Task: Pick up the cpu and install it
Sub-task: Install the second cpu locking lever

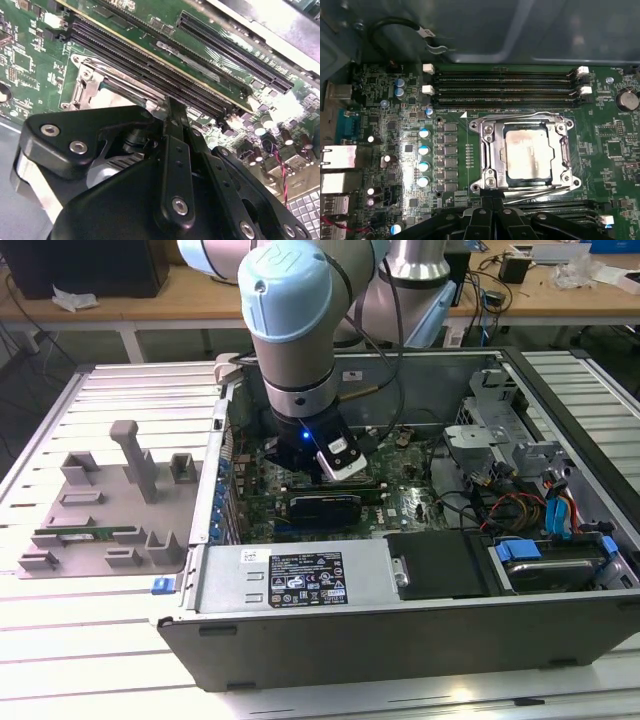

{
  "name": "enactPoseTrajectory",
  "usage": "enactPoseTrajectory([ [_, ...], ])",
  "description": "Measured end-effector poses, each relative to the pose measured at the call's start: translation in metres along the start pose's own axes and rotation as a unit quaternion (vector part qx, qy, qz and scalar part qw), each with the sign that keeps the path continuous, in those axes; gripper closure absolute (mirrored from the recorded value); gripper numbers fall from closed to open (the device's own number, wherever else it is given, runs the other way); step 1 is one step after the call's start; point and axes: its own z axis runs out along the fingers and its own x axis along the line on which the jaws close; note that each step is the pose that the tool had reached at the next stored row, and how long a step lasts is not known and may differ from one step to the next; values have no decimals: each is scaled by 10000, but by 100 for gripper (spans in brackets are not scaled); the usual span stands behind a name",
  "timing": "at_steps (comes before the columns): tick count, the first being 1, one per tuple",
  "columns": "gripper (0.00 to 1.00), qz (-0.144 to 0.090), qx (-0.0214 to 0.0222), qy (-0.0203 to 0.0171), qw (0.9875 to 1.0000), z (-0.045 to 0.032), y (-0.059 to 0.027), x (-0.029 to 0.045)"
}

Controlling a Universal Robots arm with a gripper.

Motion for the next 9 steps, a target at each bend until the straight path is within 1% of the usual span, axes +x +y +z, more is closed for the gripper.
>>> enactPoseTrajectory([
  [2,89,1,-9,0,10000,2,-9,15],
  [4,89,3,-43,1,10000,17,-15,27],
  [6,89,9,-100,3,9999,30,-19,38],
  [7,89,15,-147,4,9999,38,-21,44],
  [9,89,19,-192,4,9998,51,-24,51],
])
